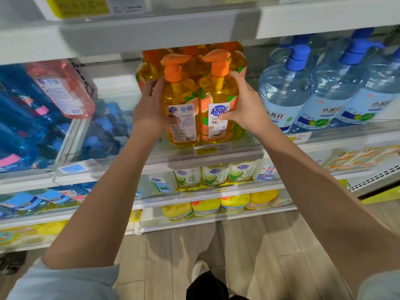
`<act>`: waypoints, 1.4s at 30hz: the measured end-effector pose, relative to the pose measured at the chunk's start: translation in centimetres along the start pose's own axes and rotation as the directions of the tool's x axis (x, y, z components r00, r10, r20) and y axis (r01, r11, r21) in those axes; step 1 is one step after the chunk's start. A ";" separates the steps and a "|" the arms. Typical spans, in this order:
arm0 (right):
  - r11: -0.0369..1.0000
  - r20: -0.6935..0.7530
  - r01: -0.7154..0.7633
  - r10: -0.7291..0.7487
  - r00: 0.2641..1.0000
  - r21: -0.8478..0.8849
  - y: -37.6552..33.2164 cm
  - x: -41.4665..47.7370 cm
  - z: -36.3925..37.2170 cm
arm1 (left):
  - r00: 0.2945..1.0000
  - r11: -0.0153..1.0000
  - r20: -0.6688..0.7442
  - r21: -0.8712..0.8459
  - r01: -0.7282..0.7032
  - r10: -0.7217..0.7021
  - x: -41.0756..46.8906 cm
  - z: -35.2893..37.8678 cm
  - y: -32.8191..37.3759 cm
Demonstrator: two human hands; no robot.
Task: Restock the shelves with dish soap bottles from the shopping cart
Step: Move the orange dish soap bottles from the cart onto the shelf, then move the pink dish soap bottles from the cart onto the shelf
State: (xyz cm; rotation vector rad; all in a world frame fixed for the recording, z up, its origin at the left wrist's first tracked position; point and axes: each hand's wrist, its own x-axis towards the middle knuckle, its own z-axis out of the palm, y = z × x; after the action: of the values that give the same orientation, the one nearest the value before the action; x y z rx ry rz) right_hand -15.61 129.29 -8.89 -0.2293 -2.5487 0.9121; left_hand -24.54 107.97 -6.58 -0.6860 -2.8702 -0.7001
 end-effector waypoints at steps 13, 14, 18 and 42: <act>0.989 0.026 -0.145 0.145 0.989 -0.016 -1.6 -1.2 0.5 | 0.998 0.990 0.068 -0.142 0.011 -0.001 -2.3 -0.7 0.2; 0.984 0.021 -0.175 0.176 0.984 -0.012 -2.0 -1.4 0.5 | 0.995 0.985 0.102 -0.170 0.032 -0.015 -2.6 -0.9 0.4; 0.972 0.038 -0.235 0.235 0.971 -0.007 -3.3 -3.0 0.0 | 0.987 0.978 0.161 -0.200 0.059 -0.027 -4.2 -2.9 1.2; 0.951 0.572 -0.258 0.118 0.812 0.169 -28.3 -21.5 11.0 | 0.739 0.667 0.229 -0.323 0.671 -0.633 -32.0 -16.2 -14.8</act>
State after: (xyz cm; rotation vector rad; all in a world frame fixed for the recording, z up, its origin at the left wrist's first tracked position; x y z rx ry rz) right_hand -1.51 94.98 -5.63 -0.1623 -2.9327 1.5504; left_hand -2.68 75.96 -4.92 0.3766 -3.0720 -1.3796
